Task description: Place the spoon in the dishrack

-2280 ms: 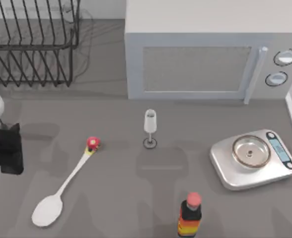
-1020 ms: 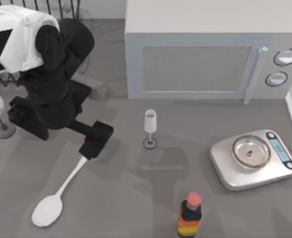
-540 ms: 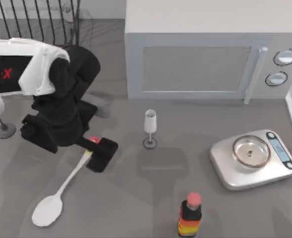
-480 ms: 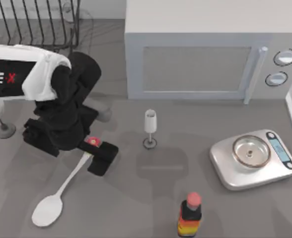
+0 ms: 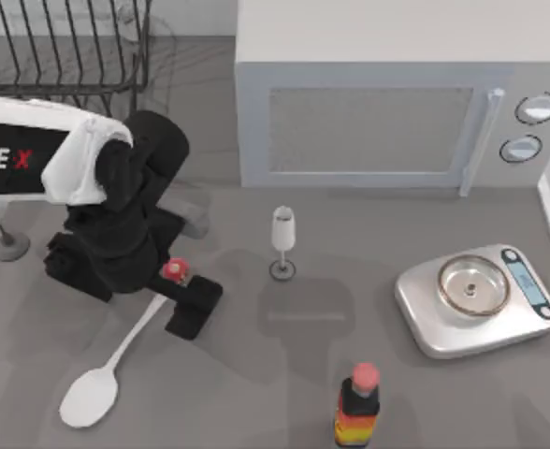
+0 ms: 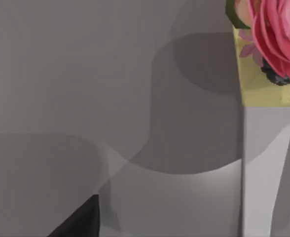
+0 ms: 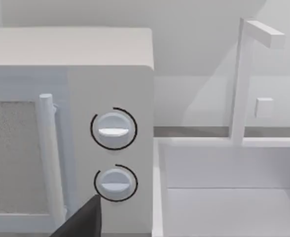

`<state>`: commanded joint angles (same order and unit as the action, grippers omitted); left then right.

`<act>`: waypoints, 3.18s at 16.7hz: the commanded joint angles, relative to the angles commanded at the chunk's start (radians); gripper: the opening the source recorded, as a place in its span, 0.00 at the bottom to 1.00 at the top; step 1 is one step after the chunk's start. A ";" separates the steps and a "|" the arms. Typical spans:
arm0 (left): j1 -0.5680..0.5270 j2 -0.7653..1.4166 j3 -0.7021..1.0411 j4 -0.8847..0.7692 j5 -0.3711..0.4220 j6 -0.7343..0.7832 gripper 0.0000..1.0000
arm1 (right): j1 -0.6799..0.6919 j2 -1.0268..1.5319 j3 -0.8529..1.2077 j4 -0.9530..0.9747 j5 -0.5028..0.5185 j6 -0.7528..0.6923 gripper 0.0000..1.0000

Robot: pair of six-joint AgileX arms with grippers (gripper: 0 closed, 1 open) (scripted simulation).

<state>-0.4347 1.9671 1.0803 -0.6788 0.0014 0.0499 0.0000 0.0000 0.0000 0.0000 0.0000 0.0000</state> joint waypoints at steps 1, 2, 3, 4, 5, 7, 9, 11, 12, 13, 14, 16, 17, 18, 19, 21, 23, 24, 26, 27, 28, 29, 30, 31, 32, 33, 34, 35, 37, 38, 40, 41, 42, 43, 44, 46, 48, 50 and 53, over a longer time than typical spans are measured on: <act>0.000 0.000 0.000 0.000 0.000 0.000 0.92 | 0.000 0.000 0.000 0.000 0.000 0.000 1.00; 0.000 0.000 0.000 0.000 0.000 0.000 0.85 | 0.000 0.000 0.000 0.000 0.000 0.000 1.00; 0.000 0.000 0.000 0.000 0.000 0.000 0.77 | 0.000 0.000 0.000 0.000 0.000 0.000 1.00; 0.000 0.000 0.000 0.000 0.000 0.000 0.70 | 0.000 0.000 0.000 0.000 0.000 0.000 1.00; 0.000 0.000 0.000 0.000 0.000 0.000 0.62 | 0.000 0.000 0.000 0.000 0.000 0.000 1.00; 0.000 0.000 0.000 0.000 0.000 0.000 0.47 | 0.000 0.000 0.000 0.000 0.000 0.000 1.00; 0.000 0.000 0.000 0.000 0.000 0.000 0.32 | 0.000 0.000 0.000 0.000 0.000 0.000 1.00; 0.000 0.000 0.000 0.000 0.000 0.000 0.17 | 0.000 0.000 0.000 0.000 0.000 0.000 1.00; 0.000 0.000 0.000 0.000 0.000 0.000 0.10 | 0.000 0.000 0.000 0.000 0.000 0.000 1.00; 0.000 0.000 0.000 0.000 0.000 0.000 0.02 | 0.000 0.000 0.000 0.000 0.000 0.000 1.00; 0.000 0.000 0.000 0.000 0.000 0.000 0.00 | 0.000 0.000 0.000 0.000 0.000 0.000 1.00; 0.000 0.000 0.000 0.000 0.000 0.000 0.00 | 0.000 0.000 0.000 0.000 0.000 0.000 1.00; 0.000 0.000 0.000 0.000 0.000 0.000 0.00 | 0.000 0.000 0.000 0.000 0.000 0.000 1.00; 0.000 0.000 0.000 0.000 0.000 0.000 0.00 | 0.000 0.000 0.000 0.000 0.000 0.000 1.00; 0.000 0.000 0.000 0.000 0.000 0.000 0.00 | 0.000 0.000 0.000 0.000 0.000 0.000 1.00; 0.000 0.000 0.000 0.000 0.000 0.000 0.00 | 0.000 0.000 0.000 0.000 0.000 0.000 1.00; 0.000 -0.058 0.021 -0.041 0.002 -0.002 0.00 | 0.000 0.000 0.000 0.000 0.000 0.000 1.00; -0.001 -0.059 0.033 -0.053 0.002 -0.002 0.00 | 0.000 0.000 0.000 0.000 0.000 0.000 1.00; -0.002 -0.064 0.089 -0.110 0.002 -0.004 0.00 | 0.000 0.000 0.000 0.000 0.000 0.000 1.00; -0.003 -0.069 0.132 -0.155 0.001 -0.005 0.00 | 0.000 0.000 0.000 0.000 0.000 0.000 1.00; -0.003 -0.076 0.182 -0.209 0.001 -0.007 0.00 | 0.000 0.000 0.000 0.000 0.000 0.000 1.00; -0.004 -0.084 0.236 -0.275 0.001 -0.008 0.00 | 0.000 0.000 0.000 0.000 0.000 0.000 1.00; -0.005 -0.093 0.293 -0.351 0.001 -0.009 0.00 | 0.000 0.000 0.000 0.000 0.000 0.000 1.00; -0.005 -0.103 0.350 -0.433 0.001 -0.010 0.00 | 0.000 0.000 0.000 0.000 0.000 0.000 1.00; -0.006 -0.114 0.407 -0.515 0.001 -0.010 0.00 | 0.000 0.000 0.000 0.000 0.000 0.000 1.00; -0.007 -0.125 0.461 -0.590 0.001 -0.011 0.00 | 0.000 0.000 0.000 0.000 0.000 0.000 1.00; -0.008 -0.137 0.512 -0.656 0.001 -0.011 0.00 | 0.000 0.000 0.000 0.000 0.000 0.000 1.00; -0.008 -0.151 0.559 -0.710 0.001 -0.011 0.00 | 0.000 0.000 0.000 0.000 0.000 0.000 1.00; -0.008 -0.176 0.632 -0.787 0.001 -0.012 0.00 | 0.000 0.000 0.000 0.000 0.000 0.000 1.00; -0.007 -0.187 0.654 -0.809 0.001 -0.012 0.00 | 0.000 0.000 0.000 0.000 0.000 0.000 1.00; -0.007 -0.194 0.667 -0.823 0.001 -0.012 0.00 | 0.000 0.000 0.000 0.000 0.000 0.000 1.00; -0.007 -0.194 0.667 -0.823 0.001 -0.012 0.00 | 0.000 0.000 0.000 0.000 0.000 0.000 1.00; -0.007 -0.194 0.667 -0.823 0.001 -0.012 0.00 | 0.000 0.000 0.000 0.000 0.000 0.000 1.00; -0.004 -0.191 0.665 -0.820 0.000 -0.011 0.00 | 0.000 0.000 0.000 0.000 0.000 0.000 1.00; -0.003 -0.192 0.664 -0.819 0.000 -0.011 0.00 | 0.000 0.000 0.000 0.000 0.000 0.000 1.00; 0.014 -0.218 0.651 -0.787 0.005 -0.011 0.00 | 0.000 0.000 0.000 0.000 0.000 0.000 1.00; 0.052 -0.273 0.619 -0.715 0.017 -0.014 0.00 | 0.000 0.000 0.000 0.000 0.000 0.000 1.00; 0.108 -0.349 0.569 -0.605 0.034 -0.019 0.00 | 0.000 0.000 0.000 0.000 0.000 0.000 1.00; 0.213 -0.489 0.464 -0.398 0.066 -0.025 0.00 | 0.000 0.000 0.000 0.000 0.000 0.000 1.00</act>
<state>-0.2217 1.4785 1.5446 -1.0763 0.0676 0.0248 0.0000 0.0000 0.0000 0.0000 0.0000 0.0000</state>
